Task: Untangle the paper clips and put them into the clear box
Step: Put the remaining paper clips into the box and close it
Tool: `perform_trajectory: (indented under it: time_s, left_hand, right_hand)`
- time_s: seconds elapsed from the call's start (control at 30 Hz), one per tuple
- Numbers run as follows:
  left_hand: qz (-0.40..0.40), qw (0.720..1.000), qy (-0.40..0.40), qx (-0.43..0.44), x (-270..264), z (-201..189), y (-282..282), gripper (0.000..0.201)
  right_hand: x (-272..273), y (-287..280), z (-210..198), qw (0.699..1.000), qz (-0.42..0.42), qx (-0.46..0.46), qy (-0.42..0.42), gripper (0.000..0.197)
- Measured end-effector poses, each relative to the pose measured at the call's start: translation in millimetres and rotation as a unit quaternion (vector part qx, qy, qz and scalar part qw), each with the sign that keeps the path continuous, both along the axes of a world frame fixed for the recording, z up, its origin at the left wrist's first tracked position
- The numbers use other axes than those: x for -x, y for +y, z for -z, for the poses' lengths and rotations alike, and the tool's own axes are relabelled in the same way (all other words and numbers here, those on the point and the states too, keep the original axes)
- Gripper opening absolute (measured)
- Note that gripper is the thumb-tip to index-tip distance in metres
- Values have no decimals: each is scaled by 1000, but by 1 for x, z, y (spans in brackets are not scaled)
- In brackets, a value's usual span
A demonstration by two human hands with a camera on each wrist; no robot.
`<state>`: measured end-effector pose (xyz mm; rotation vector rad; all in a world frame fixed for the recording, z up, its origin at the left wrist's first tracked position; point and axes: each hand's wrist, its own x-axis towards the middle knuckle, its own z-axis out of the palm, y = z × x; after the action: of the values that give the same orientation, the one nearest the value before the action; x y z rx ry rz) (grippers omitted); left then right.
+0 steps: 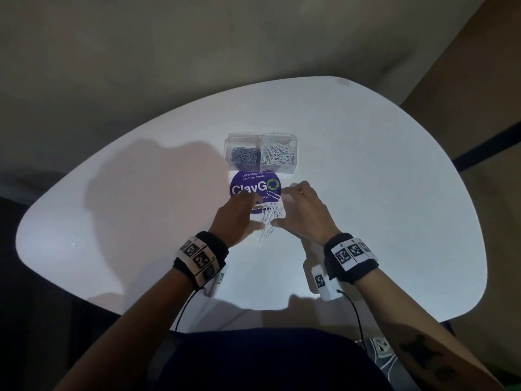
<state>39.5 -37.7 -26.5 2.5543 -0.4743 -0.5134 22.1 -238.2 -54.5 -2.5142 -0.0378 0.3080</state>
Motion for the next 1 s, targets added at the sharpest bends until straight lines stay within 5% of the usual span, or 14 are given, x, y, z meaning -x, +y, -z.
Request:
perform_trajectory:
  time_s: [0.1,0.2,0.43,0.53,0.73,1.0]
  left_hand:
    - [51,995,31,-81,2,4,-3,98]
    - [60,995,15,-80,-2,11,-11,107]
    - [77,996,-34,-9,-12,14,-19,50]
    - [87,993,-73,-21,-11,19,-22,29]
    - [27,997,-69,-16,-3,17,-32,14]
    - [-10,997,-56,-48,1,14,-43,18]
  right_hand:
    - [-6,6,-5,994,-77,69,30,109]
    - [-11,14,-4,984,-131,119,19,88]
    - [-2,14,1,995,-67,69,-22,31]
    - [-2,15,2,997,-38,70,-23,23]
    - [4,19,-2,999,-13,46,-11,20]
    - [7,26,-9,997,-30,66,-16,9]
